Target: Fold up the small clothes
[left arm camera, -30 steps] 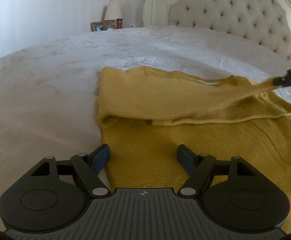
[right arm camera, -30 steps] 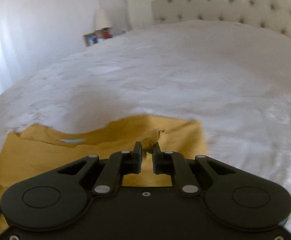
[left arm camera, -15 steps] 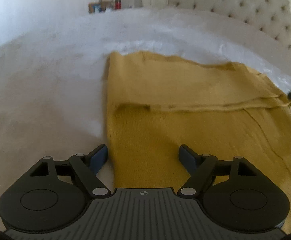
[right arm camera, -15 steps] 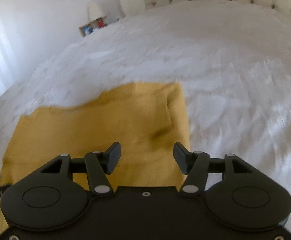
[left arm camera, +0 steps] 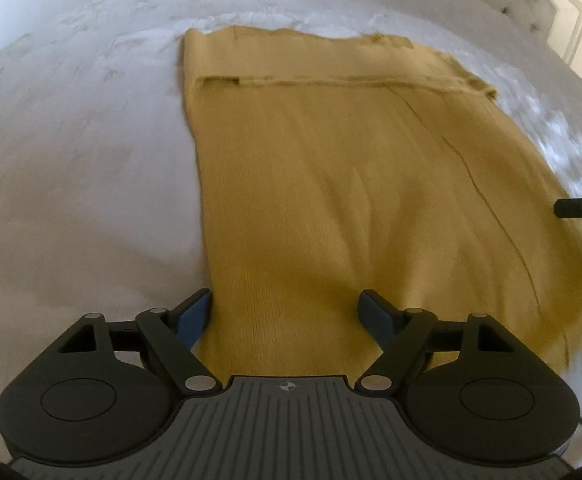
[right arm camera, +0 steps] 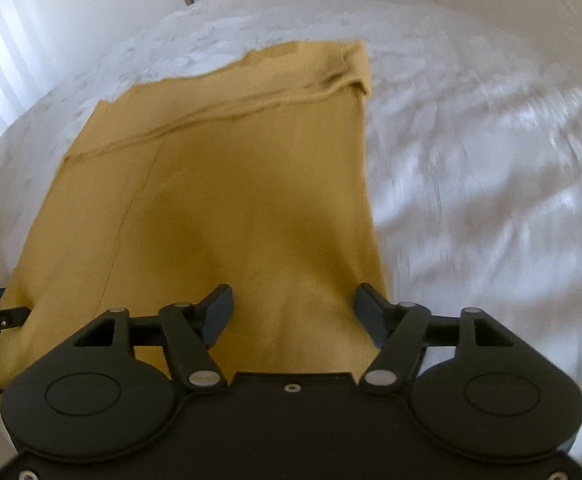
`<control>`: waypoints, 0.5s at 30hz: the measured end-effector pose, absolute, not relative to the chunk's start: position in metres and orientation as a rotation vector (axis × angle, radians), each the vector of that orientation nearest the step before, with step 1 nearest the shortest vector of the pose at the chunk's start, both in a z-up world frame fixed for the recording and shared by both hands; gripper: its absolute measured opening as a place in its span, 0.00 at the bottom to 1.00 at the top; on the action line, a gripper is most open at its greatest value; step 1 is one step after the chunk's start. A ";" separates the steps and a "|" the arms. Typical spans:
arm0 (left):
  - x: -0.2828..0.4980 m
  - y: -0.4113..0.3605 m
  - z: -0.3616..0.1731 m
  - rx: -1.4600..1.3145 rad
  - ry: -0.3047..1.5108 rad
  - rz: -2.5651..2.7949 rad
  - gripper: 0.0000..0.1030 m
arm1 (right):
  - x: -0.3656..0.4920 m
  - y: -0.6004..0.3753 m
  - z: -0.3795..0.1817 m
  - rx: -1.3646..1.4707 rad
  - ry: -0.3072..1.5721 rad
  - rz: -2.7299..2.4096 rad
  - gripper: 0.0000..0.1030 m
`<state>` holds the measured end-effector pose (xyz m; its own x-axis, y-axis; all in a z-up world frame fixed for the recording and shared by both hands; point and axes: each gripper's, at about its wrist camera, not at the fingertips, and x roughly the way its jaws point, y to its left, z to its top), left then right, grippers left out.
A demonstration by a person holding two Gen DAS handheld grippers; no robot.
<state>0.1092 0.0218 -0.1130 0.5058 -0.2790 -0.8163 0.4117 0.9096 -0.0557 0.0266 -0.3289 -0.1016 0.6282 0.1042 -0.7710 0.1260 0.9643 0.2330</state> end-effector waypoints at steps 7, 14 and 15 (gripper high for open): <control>0.065 0.032 -0.113 0.163 1.001 -0.408 0.79 | -0.024 -0.321 -0.106 0.315 0.934 -0.005 0.71; 0.040 0.047 -0.109 0.090 1.043 -0.405 0.79 | -0.052 -0.330 -0.103 0.397 0.935 -0.002 0.71; 0.036 0.050 -0.108 0.067 1.047 -0.406 0.79 | -0.055 -0.330 -0.102 0.403 0.934 0.000 0.71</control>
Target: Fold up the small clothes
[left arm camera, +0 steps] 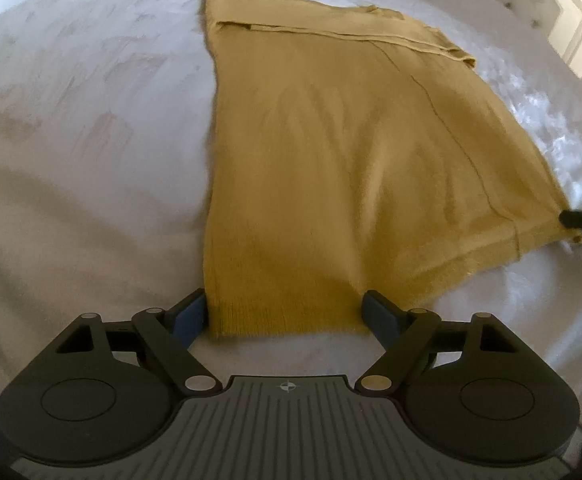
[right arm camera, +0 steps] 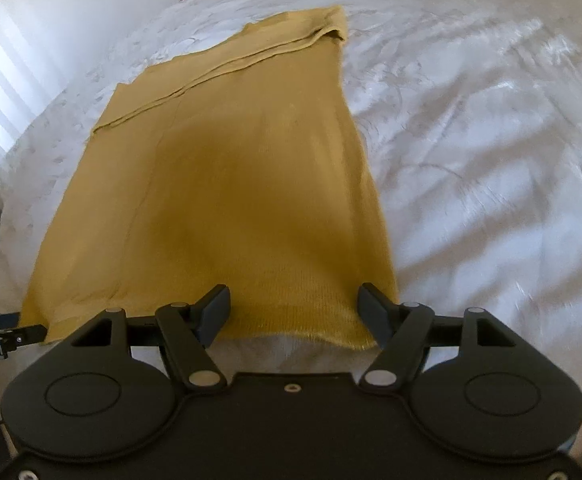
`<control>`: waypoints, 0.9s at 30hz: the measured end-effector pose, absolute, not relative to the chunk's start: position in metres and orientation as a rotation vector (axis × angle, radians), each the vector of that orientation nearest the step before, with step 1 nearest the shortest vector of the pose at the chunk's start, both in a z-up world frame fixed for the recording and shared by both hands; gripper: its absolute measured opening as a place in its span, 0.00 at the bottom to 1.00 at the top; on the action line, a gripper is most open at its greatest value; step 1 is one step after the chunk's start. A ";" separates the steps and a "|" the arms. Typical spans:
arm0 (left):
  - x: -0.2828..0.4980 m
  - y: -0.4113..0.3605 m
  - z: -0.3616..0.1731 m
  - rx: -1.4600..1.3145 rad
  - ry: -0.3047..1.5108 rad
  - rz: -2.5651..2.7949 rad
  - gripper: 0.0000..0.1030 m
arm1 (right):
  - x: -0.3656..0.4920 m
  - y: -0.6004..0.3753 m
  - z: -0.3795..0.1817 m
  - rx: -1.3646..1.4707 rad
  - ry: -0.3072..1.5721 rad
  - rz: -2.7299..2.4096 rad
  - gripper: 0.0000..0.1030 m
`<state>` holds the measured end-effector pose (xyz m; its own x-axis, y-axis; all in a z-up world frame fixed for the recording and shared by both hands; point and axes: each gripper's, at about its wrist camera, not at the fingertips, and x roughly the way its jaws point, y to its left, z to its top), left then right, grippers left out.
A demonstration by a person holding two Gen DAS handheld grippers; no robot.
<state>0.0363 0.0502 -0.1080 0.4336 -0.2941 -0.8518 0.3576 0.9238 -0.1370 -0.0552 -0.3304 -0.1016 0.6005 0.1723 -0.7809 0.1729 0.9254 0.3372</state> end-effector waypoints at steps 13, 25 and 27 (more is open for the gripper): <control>0.029 0.073 -0.101 -0.105 0.945 -0.319 0.79 | -0.062 -0.344 -0.097 0.390 0.866 -0.074 0.83; 0.043 0.052 -0.124 -0.042 0.966 -0.336 0.99 | -0.057 -0.350 -0.125 0.513 0.864 -0.042 1.00; 0.041 0.048 -0.126 -0.023 0.941 -0.325 0.99 | -0.058 -0.349 -0.126 0.512 0.849 -0.037 1.00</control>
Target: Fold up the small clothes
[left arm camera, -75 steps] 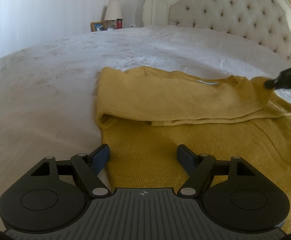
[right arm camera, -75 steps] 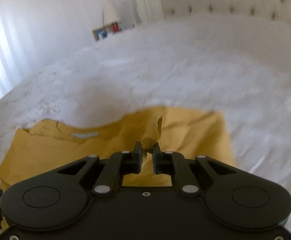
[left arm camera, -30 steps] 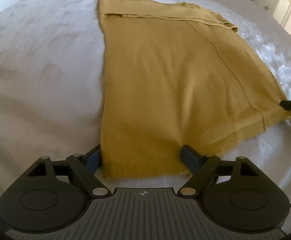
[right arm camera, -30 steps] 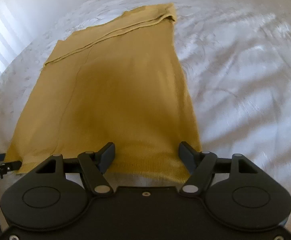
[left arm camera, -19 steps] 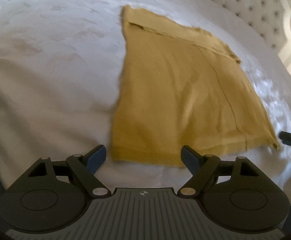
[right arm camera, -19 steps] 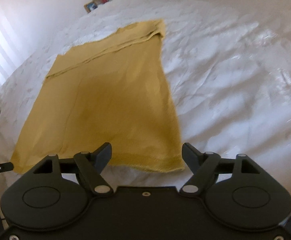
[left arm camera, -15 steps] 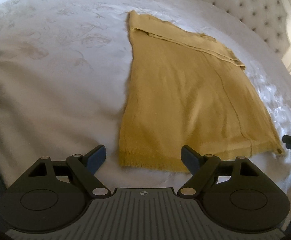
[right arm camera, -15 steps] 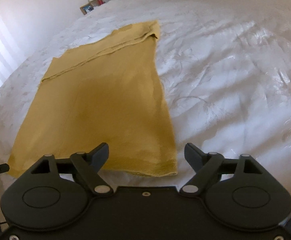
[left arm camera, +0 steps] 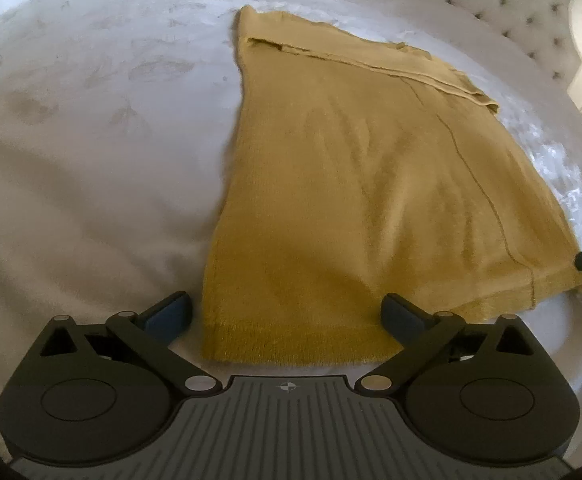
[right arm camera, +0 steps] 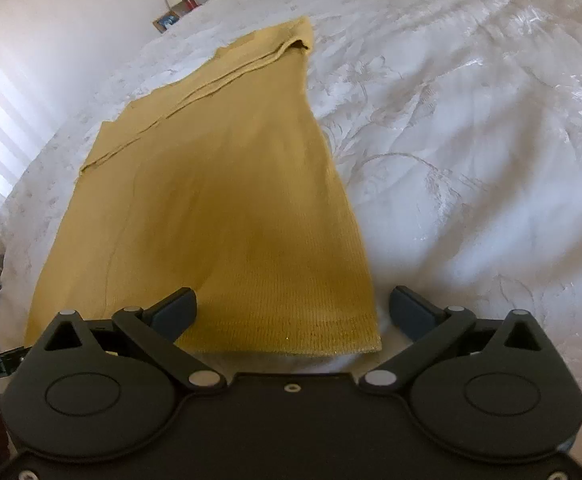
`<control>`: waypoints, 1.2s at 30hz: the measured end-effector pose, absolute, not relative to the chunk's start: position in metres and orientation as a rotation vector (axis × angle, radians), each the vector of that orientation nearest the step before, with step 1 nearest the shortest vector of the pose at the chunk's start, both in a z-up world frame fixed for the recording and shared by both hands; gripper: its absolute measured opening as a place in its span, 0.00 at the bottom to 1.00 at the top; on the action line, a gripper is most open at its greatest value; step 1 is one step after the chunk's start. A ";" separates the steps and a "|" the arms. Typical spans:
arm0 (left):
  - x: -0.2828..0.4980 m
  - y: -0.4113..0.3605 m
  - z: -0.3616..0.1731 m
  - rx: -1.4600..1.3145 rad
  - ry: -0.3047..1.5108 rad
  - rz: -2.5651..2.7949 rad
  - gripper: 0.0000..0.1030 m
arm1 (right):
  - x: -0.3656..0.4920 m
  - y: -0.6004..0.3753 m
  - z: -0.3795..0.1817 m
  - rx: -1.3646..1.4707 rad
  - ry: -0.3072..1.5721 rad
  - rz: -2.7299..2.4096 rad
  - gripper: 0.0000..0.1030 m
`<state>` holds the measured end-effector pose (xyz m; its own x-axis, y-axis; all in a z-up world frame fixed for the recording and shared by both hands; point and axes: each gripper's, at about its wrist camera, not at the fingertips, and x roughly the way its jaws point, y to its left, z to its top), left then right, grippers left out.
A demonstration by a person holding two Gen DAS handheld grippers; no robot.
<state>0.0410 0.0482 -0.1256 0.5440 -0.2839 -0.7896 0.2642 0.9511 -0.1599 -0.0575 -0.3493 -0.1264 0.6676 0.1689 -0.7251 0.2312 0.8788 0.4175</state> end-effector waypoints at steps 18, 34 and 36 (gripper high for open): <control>0.047 0.038 -0.126 0.045 0.908 -0.364 0.88 | -0.065 -0.362 -0.136 0.636 0.721 0.020 1.00; 0.072 0.074 -0.105 -0.247 0.921 -0.322 0.05 | -0.062 -0.370 -0.134 0.705 0.754 0.062 0.20; 0.073 0.071 -0.094 -0.242 0.900 -0.333 0.05 | -0.059 -0.369 -0.123 0.686 0.745 0.060 0.19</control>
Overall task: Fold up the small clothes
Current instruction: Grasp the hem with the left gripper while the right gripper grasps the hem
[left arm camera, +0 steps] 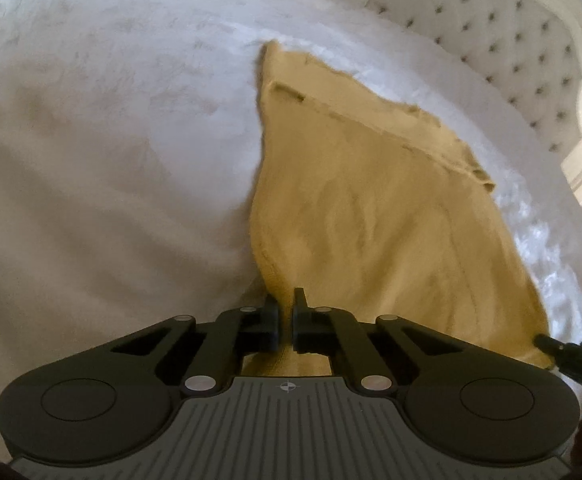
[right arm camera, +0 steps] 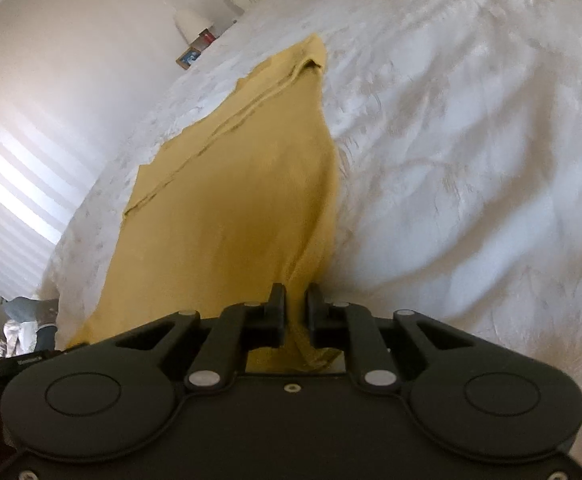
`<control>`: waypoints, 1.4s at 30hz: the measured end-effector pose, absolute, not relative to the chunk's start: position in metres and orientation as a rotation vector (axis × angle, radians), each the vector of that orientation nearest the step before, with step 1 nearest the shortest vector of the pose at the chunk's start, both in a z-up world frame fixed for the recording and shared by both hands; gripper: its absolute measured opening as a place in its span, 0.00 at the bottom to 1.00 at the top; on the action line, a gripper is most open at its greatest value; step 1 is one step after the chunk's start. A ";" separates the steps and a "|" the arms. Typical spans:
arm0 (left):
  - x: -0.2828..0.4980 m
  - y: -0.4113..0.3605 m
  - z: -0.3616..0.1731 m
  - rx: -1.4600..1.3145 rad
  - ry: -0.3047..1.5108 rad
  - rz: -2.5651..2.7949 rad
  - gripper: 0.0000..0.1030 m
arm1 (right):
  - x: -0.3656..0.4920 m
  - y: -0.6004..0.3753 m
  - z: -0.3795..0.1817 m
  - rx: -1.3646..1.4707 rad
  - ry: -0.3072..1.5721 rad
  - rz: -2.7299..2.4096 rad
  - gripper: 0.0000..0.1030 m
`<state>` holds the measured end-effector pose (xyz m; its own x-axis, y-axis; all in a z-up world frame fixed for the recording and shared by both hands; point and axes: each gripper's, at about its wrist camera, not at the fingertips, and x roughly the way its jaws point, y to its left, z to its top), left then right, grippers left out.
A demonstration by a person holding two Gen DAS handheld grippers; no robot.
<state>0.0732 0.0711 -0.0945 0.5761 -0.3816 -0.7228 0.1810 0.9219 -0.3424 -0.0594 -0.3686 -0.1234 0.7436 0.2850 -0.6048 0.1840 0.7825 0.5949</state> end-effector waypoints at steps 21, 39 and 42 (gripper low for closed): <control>0.067 0.090 -0.080 -0.313 0.864 -0.351 0.05 | -0.054 -0.379 -0.098 0.532 0.838 -0.062 0.78; 0.068 0.086 -0.104 -0.172 0.964 -0.293 0.33 | -0.063 -0.375 -0.088 0.619 0.785 0.038 0.14; 0.066 0.086 -0.109 -0.174 0.971 -0.302 0.39 | -0.063 -0.378 -0.095 0.633 0.805 0.035 0.14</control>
<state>0.0663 0.0857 -0.1087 0.5275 -0.3287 -0.7834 0.1744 0.9444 -0.2788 -0.0631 -0.3780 -0.0952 0.7030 0.2623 -0.6611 0.2038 0.8162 0.5406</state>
